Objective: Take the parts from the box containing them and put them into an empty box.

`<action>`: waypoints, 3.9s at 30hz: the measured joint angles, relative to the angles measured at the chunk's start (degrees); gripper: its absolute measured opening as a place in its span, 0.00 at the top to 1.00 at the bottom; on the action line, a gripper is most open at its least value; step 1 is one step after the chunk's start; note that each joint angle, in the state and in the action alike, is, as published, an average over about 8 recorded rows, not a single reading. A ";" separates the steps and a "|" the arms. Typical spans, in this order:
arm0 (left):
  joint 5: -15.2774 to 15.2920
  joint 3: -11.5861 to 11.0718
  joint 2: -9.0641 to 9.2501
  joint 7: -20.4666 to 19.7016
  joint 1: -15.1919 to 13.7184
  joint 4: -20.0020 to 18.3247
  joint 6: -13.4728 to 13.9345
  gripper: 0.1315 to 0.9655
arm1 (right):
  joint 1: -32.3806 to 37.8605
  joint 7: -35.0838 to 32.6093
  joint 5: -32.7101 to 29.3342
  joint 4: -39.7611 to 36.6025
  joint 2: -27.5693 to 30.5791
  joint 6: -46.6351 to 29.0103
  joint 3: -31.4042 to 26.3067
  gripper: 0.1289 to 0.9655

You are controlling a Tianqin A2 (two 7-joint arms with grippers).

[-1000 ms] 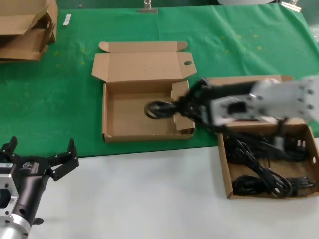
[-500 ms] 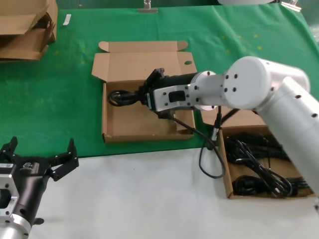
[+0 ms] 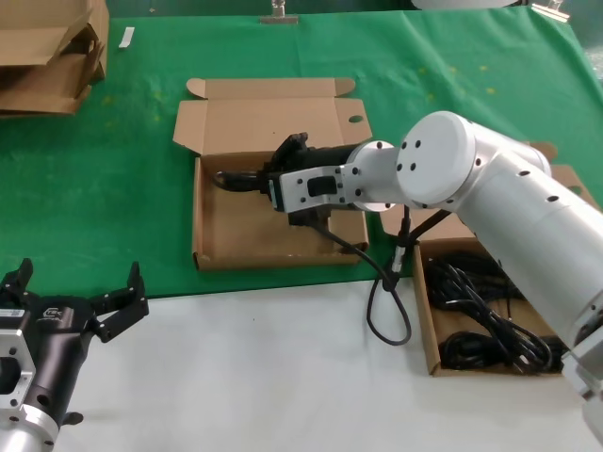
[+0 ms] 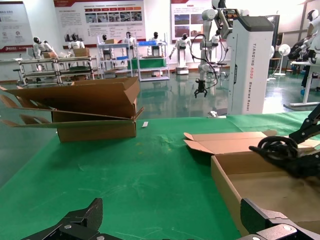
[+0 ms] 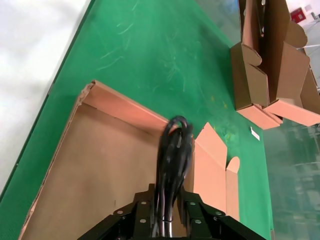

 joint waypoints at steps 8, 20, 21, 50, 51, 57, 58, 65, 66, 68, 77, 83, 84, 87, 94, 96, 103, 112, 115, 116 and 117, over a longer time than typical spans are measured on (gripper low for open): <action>0.00 0.00 0.00 0.00 0.00 0.00 0.00 0.00 | -2.93 1.88 -1.35 6.86 3.65 -2.79 0.83 0.82; 0.00 0.00 0.00 0.00 0.00 0.00 0.00 0.00 | -11.93 12.38 -1.58 34.10 18.05 -8.90 8.11 0.65; 0.00 0.00 0.00 0.00 0.00 0.00 0.00 0.00 | -12.87 13.20 -1.02 36.16 19.28 -9.00 9.18 0.62; 0.00 0.00 0.00 0.00 0.00 0.00 0.00 0.00 | -29.30 19.21 8.38 50.20 24.20 -0.85 21.28 0.04; 0.00 0.00 0.00 0.00 0.00 0.00 0.00 0.00 | -30.02 19.30 8.78 50.44 24.08 -0.35 21.65 0.03; -0.01 0.00 0.00 0.00 0.00 0.00 0.00 0.00 | -34.34 19.81 11.16 51.85 23.37 2.63 23.82 0.00; -0.01 0.00 0.00 0.00 0.00 0.00 0.00 0.00 | -35.07 19.91 11.58 52.10 23.25 3.16 24.20 0.00; -0.01 0.00 0.00 0.00 0.00 0.00 0.00 0.00 | -40.19 20.53 14.40 53.76 22.40 6.69 26.76 0.00; -0.01 0.00 0.00 0.00 0.00 0.00 0.00 0.00 | -40.89 20.61 14.78 53.99 22.29 7.18 27.11 0.00; -0.01 0.00 0.00 0.00 0.00 0.00 0.00 0.00 | -42.35 20.79 15.59 54.47 22.05 8.19 27.85 0.00; -0.01 0.00 0.00 0.02 0.00 0.00 0.00 0.00 | -48.84 21.56 19.17 56.58 20.98 12.67 31.10 0.00; -0.01 0.00 0.00 0.03 0.00 0.00 0.00 0.00 | -53.17 22.09 21.54 57.99 20.26 15.64 33.27 0.00; -0.01 0.00 0.00 0.03 0.00 0.00 0.00 0.00 | -53.87 22.17 21.92 58.22 20.15 16.13 33.62 0.00; -0.01 0.00 0.00 0.02 0.00 0.00 0.00 0.00 | -56.04 22.43 23.12 58.93 19.79 17.60 34.71 0.00; -0.02 0.00 0.00 0.01 0.00 0.00 0.00 0.00 | -61.09 23.04 25.92 60.57 18.96 21.14 37.24 0.00; -0.02 0.00 0.00 0.01 0.00 0.00 0.00 0.00 | -62.53 23.21 26.71 61.04 18.72 22.13 37.96 0.00; -0.02 0.00 0.00 0.01 0.00 0.00 0.00 0.00 | -67.58 23.83 29.49 62.69 17.88 25.63 40.49 0.00; -0.02 0.00 0.00 0.01 0.00 0.00 0.00 0.00 | -71.82 24.34 31.83 64.07 17.18 28.56 42.62 0.00; -0.02 0.00 0.00 0.01 0.00 0.00 0.00 0.00 | -71.95 24.36 31.91 64.11 17.16 28.65 42.68 0.00; -0.02 0.00 0.00 0.01 0.00 0.00 0.00 0.00 | -71.97 24.36 31.92 64.12 17.16 28.66 42.69 0.00; -0.02 0.00 0.00 0.01 0.00 0.00 0.00 0.00 | -71.97 24.36 31.92 64.12 17.16 28.67 42.69 0.00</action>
